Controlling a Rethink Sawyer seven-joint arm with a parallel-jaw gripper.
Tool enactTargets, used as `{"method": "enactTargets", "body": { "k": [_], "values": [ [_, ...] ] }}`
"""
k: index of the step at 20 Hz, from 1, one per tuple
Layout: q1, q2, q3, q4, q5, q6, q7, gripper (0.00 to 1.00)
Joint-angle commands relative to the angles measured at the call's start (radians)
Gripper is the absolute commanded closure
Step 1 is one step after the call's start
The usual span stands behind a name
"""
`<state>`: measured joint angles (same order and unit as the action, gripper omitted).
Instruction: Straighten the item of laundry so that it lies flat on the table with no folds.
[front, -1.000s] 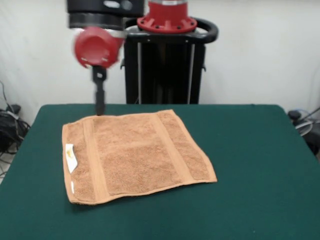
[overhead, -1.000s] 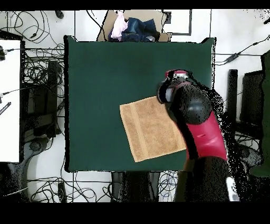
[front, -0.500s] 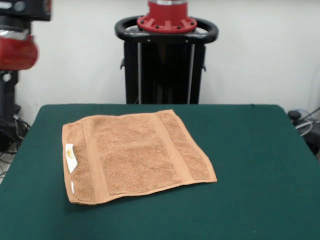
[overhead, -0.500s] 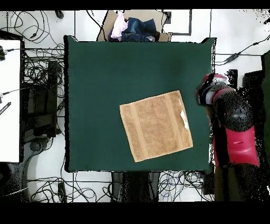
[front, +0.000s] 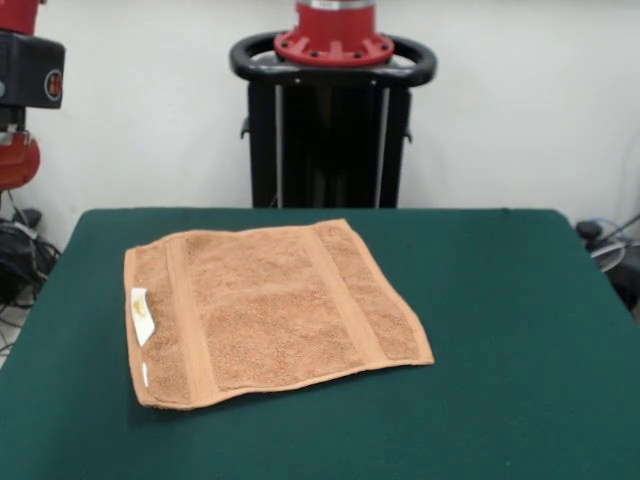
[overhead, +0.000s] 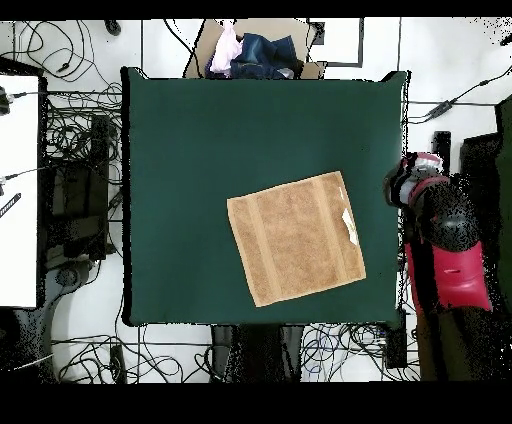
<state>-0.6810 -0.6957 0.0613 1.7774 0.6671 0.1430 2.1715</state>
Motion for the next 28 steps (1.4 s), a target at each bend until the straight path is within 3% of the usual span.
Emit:
{"method": "enactTargets", "body": {
  "k": [1, 13, 28],
  "values": [
    [0.054, 0.025, 0.104, 0.030, -0.035, 0.015, 0.127, 1.00],
    [0.081, 0.058, 0.061, -0.020, -0.022, 0.027, 0.132, 1.00],
    [0.022, 0.070, 0.127, 0.035, -0.075, -0.087, 0.153, 1.00]
  ]
}}
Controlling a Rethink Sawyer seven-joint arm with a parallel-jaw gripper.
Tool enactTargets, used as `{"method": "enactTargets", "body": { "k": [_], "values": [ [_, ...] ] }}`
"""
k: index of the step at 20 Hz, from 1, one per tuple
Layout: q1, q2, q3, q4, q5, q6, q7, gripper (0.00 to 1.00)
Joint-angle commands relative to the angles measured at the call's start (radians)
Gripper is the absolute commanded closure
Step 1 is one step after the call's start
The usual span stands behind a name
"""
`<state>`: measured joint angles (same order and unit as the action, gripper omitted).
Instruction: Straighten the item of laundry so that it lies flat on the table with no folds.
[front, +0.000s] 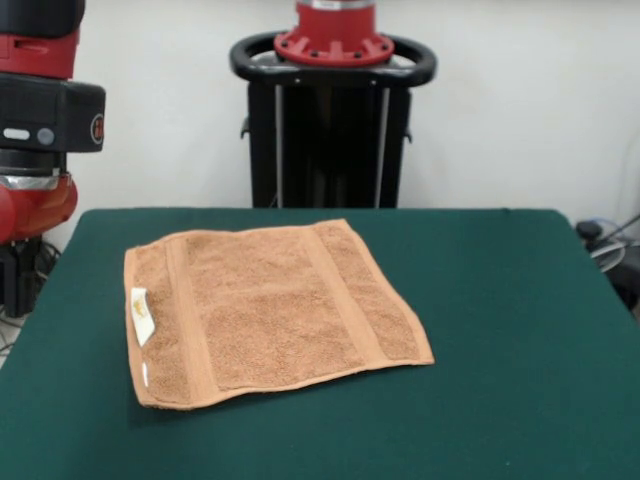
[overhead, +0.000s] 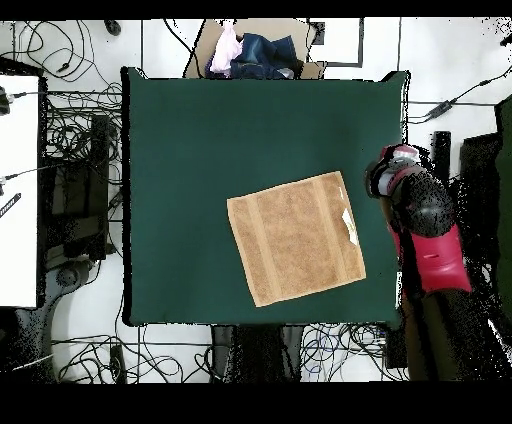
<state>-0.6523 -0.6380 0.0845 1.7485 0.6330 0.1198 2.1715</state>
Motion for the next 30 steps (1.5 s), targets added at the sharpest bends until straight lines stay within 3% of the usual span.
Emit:
{"method": "enactTargets", "body": {
  "k": [1, 11, 17, 28, 30],
  "values": [
    [-0.011, 0.005, 0.108, 0.077, -0.049, -0.069, 0.159, 1.00],
    [-0.007, 0.011, 0.105, 0.059, -0.054, -0.063, 0.178, 1.00],
    [-0.045, 0.009, 0.109, 0.033, -0.068, -0.039, 0.151, 1.00],
    [0.064, 0.102, -0.088, -0.186, 0.007, 0.117, 0.184, 1.00],
    [0.050, 0.104, -0.068, -0.174, -0.001, 0.091, 0.176, 1.00]
  ]
}}
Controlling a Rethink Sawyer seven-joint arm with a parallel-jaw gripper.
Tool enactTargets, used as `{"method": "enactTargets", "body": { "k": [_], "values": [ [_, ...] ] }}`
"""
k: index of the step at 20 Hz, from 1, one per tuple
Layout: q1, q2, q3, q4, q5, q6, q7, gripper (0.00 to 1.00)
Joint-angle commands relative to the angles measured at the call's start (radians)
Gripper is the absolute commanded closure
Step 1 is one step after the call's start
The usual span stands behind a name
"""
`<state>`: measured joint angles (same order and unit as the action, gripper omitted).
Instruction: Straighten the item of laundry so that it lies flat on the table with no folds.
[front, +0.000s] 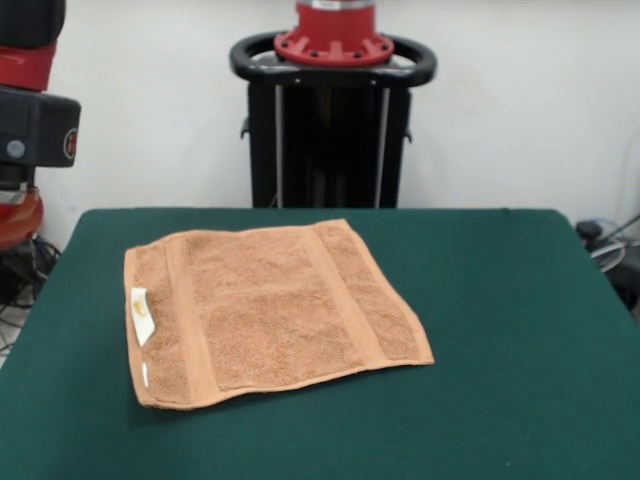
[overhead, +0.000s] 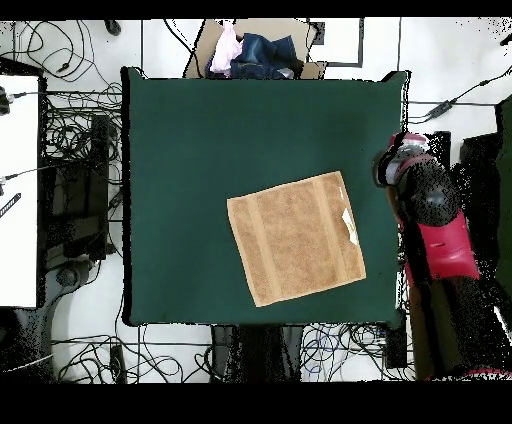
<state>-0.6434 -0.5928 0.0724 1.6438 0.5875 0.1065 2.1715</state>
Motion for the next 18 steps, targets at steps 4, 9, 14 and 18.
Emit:
{"method": "enactTargets", "body": {
  "k": [4, 9, 14, 18],
  "values": [
    [0.059, 0.024, -0.025, -0.016, 0.030, 0.091, 0.186, 1.00],
    [0.098, -0.037, 0.007, 0.095, 0.020, 0.042, 0.214, 1.00],
    [0.132, -0.042, 0.007, 0.133, 0.018, 0.000, 0.231, 1.00],
    [0.162, -0.045, -0.019, 0.142, 0.026, -0.003, 0.239, 1.00]
  ]
}}
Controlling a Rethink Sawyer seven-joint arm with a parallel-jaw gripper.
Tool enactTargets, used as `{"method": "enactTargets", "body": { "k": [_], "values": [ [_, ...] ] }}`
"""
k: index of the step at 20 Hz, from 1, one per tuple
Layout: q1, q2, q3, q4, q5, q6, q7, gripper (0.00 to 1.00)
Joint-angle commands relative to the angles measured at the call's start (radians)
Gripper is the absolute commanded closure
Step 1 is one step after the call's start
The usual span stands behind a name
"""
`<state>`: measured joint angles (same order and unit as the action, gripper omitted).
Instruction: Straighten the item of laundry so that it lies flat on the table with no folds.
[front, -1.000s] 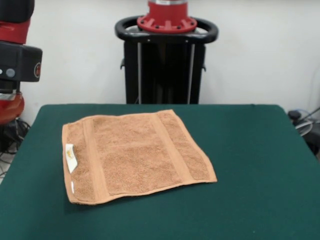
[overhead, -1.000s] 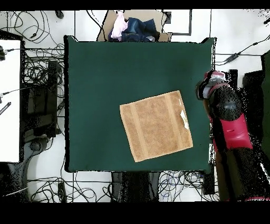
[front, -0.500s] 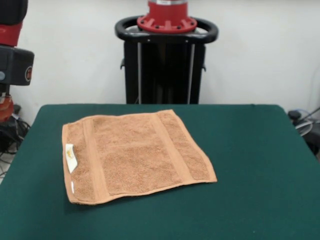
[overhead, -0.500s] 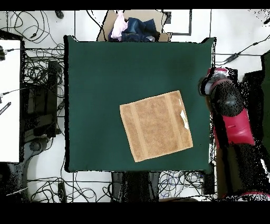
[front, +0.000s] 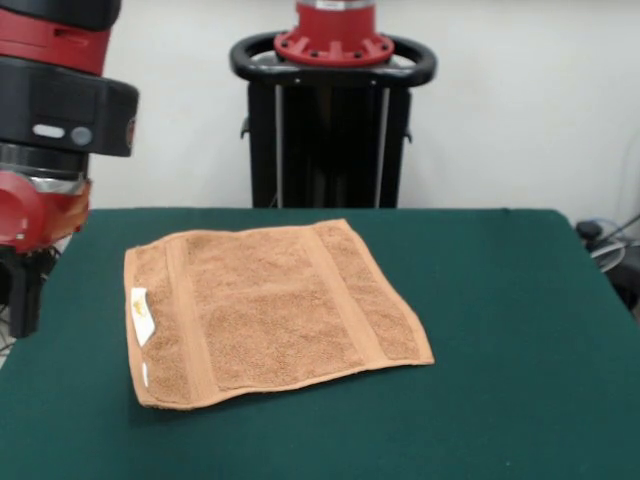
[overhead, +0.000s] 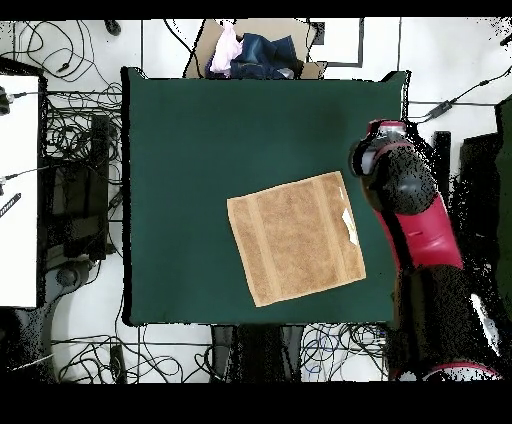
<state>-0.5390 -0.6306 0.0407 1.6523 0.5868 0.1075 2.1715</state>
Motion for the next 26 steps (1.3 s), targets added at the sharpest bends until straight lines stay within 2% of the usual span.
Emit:
{"method": "enactTargets", "body": {
  "k": [1, 8, 26],
  "values": [
    [0.044, -0.010, 0.031, 0.148, 0.019, -0.018, 0.236, 1.00],
    [-0.001, 0.001, 0.078, 0.162, -0.006, -0.061, 0.216, 1.00],
    [-0.035, -0.012, 0.125, 0.211, -0.045, -0.113, 0.207, 1.00]
  ]
}}
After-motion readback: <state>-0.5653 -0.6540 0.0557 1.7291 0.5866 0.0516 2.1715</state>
